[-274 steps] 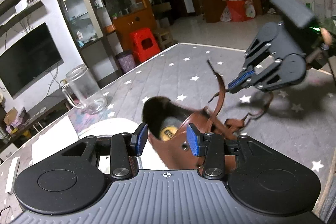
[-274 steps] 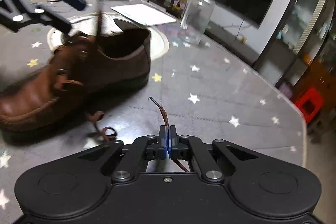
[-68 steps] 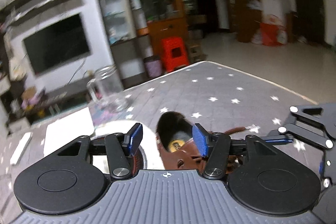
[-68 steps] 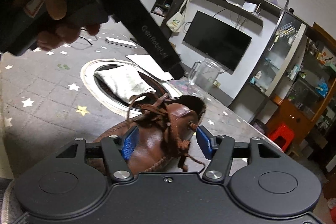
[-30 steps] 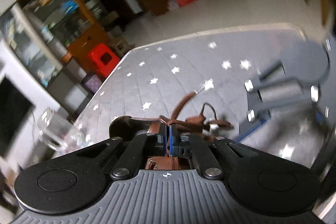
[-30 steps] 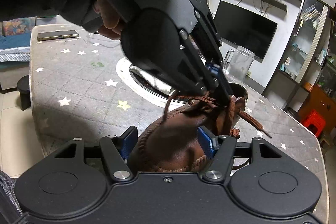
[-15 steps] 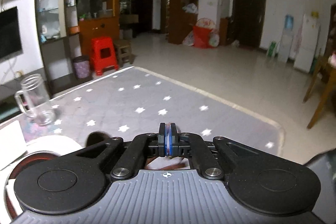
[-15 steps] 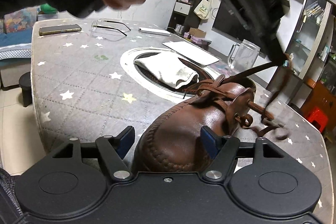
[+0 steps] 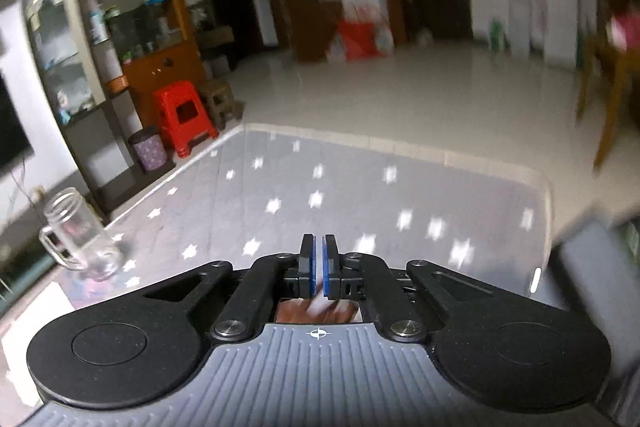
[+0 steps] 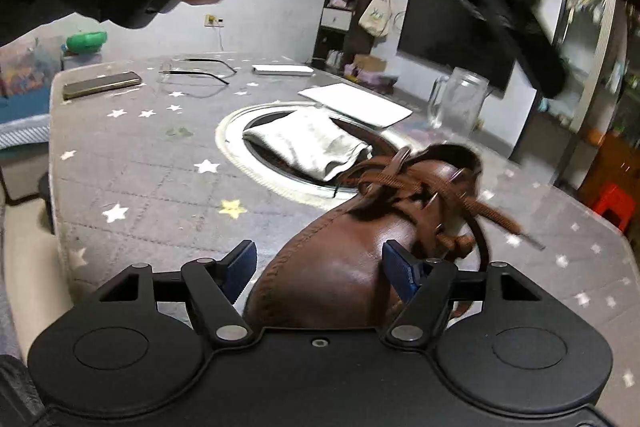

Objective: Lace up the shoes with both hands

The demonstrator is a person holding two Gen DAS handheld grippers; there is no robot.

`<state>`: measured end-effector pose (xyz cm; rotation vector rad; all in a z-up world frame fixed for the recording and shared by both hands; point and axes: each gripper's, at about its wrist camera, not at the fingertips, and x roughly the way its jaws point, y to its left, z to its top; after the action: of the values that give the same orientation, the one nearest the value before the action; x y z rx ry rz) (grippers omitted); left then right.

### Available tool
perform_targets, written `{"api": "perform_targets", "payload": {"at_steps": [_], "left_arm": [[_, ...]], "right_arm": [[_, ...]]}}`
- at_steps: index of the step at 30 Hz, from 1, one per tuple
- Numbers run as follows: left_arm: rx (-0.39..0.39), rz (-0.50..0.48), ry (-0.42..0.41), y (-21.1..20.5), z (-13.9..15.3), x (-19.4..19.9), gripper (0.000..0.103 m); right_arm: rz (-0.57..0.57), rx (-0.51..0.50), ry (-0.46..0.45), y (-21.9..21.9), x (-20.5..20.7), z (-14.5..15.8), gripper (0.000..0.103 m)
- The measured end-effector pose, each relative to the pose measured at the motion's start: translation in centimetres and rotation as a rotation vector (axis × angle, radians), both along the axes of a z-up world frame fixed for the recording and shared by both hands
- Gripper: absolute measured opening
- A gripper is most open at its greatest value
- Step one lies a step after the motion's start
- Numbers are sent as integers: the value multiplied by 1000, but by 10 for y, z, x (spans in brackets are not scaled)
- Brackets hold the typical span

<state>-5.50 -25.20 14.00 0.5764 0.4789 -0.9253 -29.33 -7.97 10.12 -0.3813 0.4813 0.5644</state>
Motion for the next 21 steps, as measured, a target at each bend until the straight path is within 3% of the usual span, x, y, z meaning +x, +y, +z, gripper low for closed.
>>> {"api": "perform_targets", "payload": {"at_steps": [5, 8, 9, 12, 21], "left_arm": [[153, -70, -80, 1, -30, -6, 4], [197, -94, -119, -3, -39, -6, 5], [207, -102, -132, -4, -41, -6, 9], [240, -121, -166, 2, -50, -4, 33], [281, -118, -187, 2, -61, 15, 26]], "right_arm": [[4, -4, 3, 0, 0, -3, 72], [7, -5, 6, 0, 0, -3, 72], [9, -9, 7, 0, 0, -3, 72], [12, -12, 10, 0, 0, -3, 73], [18, -17, 16, 2, 1, -3, 77]]}}
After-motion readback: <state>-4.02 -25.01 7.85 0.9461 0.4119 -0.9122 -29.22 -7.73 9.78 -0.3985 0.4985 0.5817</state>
